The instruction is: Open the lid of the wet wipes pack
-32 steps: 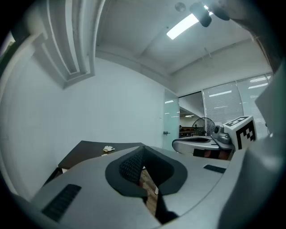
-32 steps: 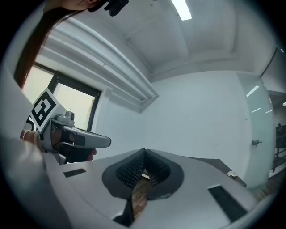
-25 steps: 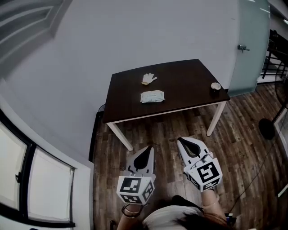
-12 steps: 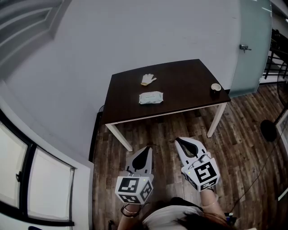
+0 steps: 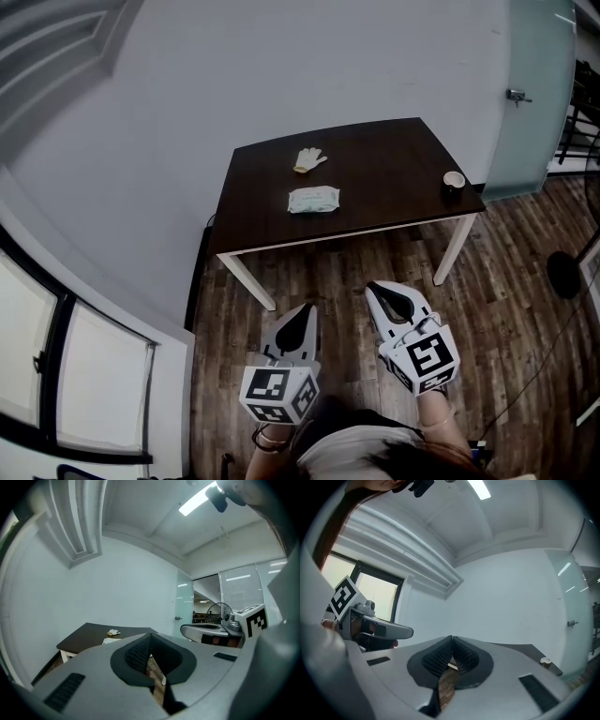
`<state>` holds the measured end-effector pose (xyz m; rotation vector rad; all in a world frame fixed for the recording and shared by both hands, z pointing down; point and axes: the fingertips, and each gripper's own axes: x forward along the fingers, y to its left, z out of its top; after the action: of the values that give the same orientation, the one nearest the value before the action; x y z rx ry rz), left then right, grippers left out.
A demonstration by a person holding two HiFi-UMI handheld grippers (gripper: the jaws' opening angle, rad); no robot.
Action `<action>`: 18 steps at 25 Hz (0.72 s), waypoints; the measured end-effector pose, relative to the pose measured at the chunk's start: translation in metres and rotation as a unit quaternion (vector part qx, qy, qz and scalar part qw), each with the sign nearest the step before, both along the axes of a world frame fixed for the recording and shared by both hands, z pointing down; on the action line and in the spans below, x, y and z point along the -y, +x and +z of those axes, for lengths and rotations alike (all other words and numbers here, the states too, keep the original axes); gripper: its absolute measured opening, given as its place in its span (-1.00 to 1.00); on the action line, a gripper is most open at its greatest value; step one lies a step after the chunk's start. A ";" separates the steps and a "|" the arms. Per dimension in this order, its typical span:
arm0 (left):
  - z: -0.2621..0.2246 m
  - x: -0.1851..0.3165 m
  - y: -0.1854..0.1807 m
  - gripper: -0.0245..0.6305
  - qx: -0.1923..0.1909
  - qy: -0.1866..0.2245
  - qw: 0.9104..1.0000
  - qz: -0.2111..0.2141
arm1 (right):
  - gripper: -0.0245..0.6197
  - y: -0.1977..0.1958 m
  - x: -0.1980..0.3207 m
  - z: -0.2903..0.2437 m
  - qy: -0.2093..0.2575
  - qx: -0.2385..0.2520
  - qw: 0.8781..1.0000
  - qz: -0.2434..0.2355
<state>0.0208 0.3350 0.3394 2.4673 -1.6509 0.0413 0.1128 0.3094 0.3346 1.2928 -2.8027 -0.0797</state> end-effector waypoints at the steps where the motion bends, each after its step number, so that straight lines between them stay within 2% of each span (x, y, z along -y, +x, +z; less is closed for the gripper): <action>1: 0.000 0.002 0.001 -0.87 0.000 -0.001 1.000 -0.001 | -0.92 0.001 0.002 0.001 -0.001 0.001 1.000 0.000; 18: 0.005 0.065 0.006 -0.87 0.005 -0.002 1.000 0.005 | -0.92 0.005 0.062 0.012 -0.010 0.003 1.000 0.000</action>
<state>0.0268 0.2701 0.3447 2.4758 -1.6414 0.0587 0.1180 0.2471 0.3466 1.2918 -2.8005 -0.0465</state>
